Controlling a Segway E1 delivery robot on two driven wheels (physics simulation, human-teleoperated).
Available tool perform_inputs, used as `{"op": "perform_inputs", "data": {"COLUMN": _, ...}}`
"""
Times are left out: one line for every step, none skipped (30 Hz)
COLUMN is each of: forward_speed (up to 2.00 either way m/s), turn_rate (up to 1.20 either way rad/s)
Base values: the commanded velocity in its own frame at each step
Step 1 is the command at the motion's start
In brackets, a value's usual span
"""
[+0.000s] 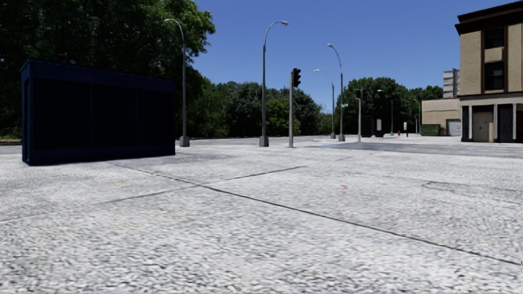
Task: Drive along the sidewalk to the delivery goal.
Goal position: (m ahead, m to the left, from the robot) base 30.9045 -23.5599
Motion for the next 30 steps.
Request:
{"op": "perform_inputs", "data": {"forward_speed": 2.00, "turn_rate": 0.00}}
{"op": "perform_inputs", "data": {"forward_speed": 2.00, "turn_rate": 0.00}}
{"op": "perform_inputs", "data": {"forward_speed": 2.00, "turn_rate": 0.00}}
{"op": "perform_inputs", "data": {"forward_speed": 2.00, "turn_rate": 0.00}}
{"op": "perform_inputs", "data": {"forward_speed": 2.00, "turn_rate": 0.00}}
{"op": "perform_inputs", "data": {"forward_speed": 2.00, "turn_rate": 0.00}}
{"op": "perform_inputs", "data": {"forward_speed": 2.00, "turn_rate": 0.00}}
{"op": "perform_inputs", "data": {"forward_speed": 2.00, "turn_rate": 0.00}}
{"op": "perform_inputs", "data": {"forward_speed": 2.00, "turn_rate": 0.00}}
{"op": "perform_inputs", "data": {"forward_speed": 2.00, "turn_rate": 0.00}}
{"op": "perform_inputs", "data": {"forward_speed": 2.00, "turn_rate": 0.00}}
{"op": "perform_inputs", "data": {"forward_speed": 2.00, "turn_rate": 0.00}}
{"op": "perform_inputs", "data": {"forward_speed": 2.00, "turn_rate": 0.00}}
{"op": "perform_inputs", "data": {"forward_speed": 2.00, "turn_rate": 0.00}}
{"op": "perform_inputs", "data": {"forward_speed": 2.00, "turn_rate": 0.00}}
{"op": "perform_inputs", "data": {"forward_speed": 2.00, "turn_rate": 0.00}}
{"op": "perform_inputs", "data": {"forward_speed": 2.00, "turn_rate": 0.00}}
{"op": "perform_inputs", "data": {"forward_speed": 2.00, "turn_rate": 0.00}}
{"op": "perform_inputs", "data": {"forward_speed": 2.00, "turn_rate": 0.00}}
{"op": "perform_inputs", "data": {"forward_speed": 2.00, "turn_rate": 0.00}}
{"op": "perform_inputs", "data": {"forward_speed": 2.00, "turn_rate": 0.00}}
{"op": "perform_inputs", "data": {"forward_speed": 2.00, "turn_rate": 0.00}}
{"op": "perform_inputs", "data": {"forward_speed": 2.00, "turn_rate": 0.00}}
{"op": "perform_inputs", "data": {"forward_speed": 2.00, "turn_rate": 0.00}}
{"op": "perform_inputs", "data": {"forward_speed": 2.00, "turn_rate": 0.00}}
{"op": "perform_inputs", "data": {"forward_speed": 2.00, "turn_rate": 0.00}}
{"op": "perform_inputs", "data": {"forward_speed": 2.00, "turn_rate": 0.00}}
{"op": "perform_inputs", "data": {"forward_speed": 2.00, "turn_rate": 0.00}}
{"op": "perform_inputs", "data": {"forward_speed": 2.00, "turn_rate": 0.00}}
{"op": "perform_inputs", "data": {"forward_speed": 2.00, "turn_rate": 0.00}}
